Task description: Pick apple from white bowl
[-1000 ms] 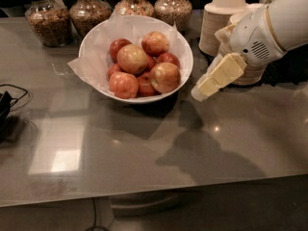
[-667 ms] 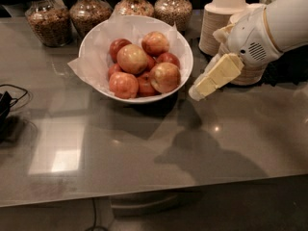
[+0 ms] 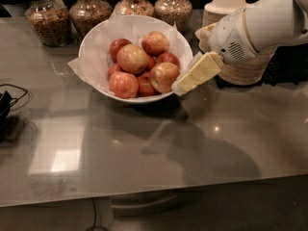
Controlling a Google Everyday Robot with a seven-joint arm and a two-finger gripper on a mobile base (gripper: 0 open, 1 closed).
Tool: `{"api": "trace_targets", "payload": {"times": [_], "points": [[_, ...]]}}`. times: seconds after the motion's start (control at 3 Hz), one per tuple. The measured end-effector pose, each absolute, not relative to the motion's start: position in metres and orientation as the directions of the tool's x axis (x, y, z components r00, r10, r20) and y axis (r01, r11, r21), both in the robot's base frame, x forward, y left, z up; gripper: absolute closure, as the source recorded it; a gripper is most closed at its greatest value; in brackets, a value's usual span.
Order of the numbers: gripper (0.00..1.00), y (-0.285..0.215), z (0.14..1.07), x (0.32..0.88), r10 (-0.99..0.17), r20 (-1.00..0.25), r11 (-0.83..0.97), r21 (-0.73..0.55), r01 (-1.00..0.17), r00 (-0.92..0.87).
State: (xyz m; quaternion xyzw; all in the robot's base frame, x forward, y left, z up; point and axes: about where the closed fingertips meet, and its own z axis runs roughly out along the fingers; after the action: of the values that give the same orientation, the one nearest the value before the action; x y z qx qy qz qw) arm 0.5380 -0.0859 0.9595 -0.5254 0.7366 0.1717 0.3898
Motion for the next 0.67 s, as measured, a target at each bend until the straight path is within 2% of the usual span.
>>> {"api": "trace_targets", "payload": {"times": [0.33, 0.67], "points": [[0.13, -0.076, 0.958, 0.538, -0.632, -0.762, 0.376, -0.144, -0.916, -0.14], [0.14, -0.066, 0.954, 0.538, -0.633, -0.761, 0.36, -0.129, -0.924, -0.141]]}}
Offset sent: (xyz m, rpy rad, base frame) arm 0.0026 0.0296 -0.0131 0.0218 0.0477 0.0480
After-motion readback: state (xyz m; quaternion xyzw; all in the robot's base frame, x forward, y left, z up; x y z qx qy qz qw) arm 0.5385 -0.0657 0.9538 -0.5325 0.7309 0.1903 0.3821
